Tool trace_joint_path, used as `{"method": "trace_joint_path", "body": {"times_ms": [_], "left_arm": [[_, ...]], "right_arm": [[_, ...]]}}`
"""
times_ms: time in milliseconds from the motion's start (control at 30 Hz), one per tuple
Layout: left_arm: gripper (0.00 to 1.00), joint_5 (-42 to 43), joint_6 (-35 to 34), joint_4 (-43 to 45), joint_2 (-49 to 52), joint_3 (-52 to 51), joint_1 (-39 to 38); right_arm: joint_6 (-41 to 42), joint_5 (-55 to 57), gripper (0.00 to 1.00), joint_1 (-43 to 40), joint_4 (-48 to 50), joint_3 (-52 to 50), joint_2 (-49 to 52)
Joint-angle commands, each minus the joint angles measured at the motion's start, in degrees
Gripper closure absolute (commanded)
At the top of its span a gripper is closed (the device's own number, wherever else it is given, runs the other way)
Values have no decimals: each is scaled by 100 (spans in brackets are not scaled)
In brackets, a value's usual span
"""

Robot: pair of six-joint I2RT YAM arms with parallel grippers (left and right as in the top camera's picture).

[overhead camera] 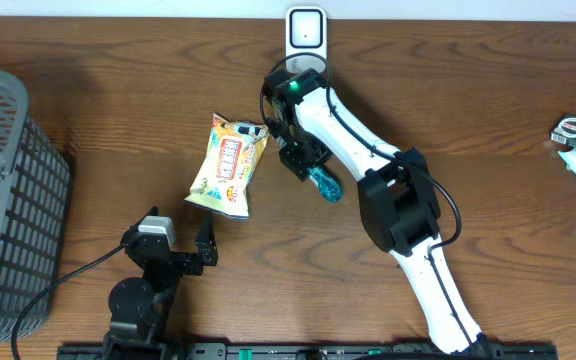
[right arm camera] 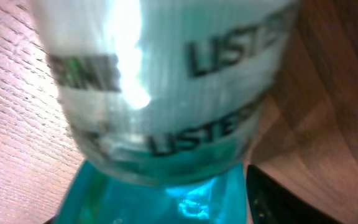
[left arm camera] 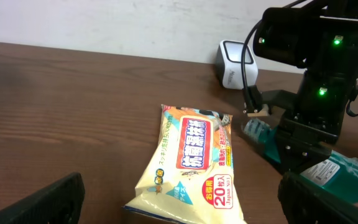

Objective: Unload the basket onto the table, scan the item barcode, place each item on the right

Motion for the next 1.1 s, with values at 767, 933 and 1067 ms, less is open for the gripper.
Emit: {"method": "trace_joint_path", "body": {"times_ms": [767,933,1067], "left_arm": [[2,33,55,-146,-9,-90,24],[2,33,57,-146,-9,-90,24],[2,33,57,-146,-9,-90,24]], "right_arm": [[859,28,48,-2,-1099,328,28],[1038,7,53,-70,-1239,284,28],[1115,-125,56,-142,-1360,256,28]]}}
